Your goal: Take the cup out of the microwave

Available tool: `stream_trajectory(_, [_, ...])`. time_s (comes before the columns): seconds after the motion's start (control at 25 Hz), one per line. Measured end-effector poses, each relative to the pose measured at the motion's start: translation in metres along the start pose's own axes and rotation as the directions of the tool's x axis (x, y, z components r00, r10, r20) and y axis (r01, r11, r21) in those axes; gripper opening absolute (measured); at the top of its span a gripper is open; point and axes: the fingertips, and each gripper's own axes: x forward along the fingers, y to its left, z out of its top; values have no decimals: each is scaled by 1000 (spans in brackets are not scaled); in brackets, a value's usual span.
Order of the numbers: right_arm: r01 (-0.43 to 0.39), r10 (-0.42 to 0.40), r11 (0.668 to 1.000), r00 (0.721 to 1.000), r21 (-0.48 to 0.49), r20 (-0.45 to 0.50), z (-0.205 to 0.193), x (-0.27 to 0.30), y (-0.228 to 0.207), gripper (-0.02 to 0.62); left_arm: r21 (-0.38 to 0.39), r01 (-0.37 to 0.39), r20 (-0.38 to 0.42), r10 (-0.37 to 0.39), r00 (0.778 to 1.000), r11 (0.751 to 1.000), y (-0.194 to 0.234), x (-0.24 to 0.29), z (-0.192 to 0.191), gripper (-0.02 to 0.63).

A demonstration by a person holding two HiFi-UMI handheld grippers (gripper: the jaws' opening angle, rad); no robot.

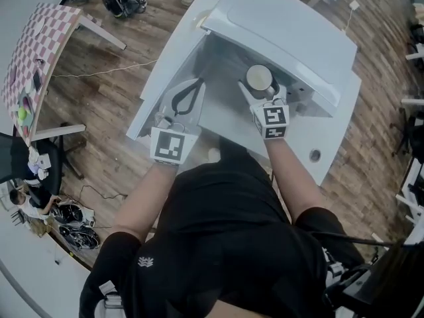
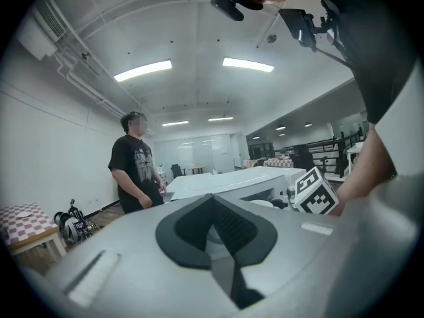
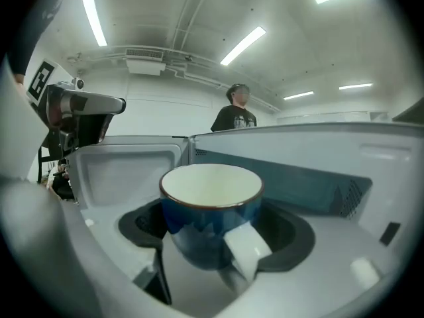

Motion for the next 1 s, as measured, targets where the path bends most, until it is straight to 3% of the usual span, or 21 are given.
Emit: stream_trajectory(1.0, [-6, 7, 1000, 1000, -10, 28, 102, -98, -23, 393, 49, -40, 100, 35, 994, 998, 11, -23, 77, 3])
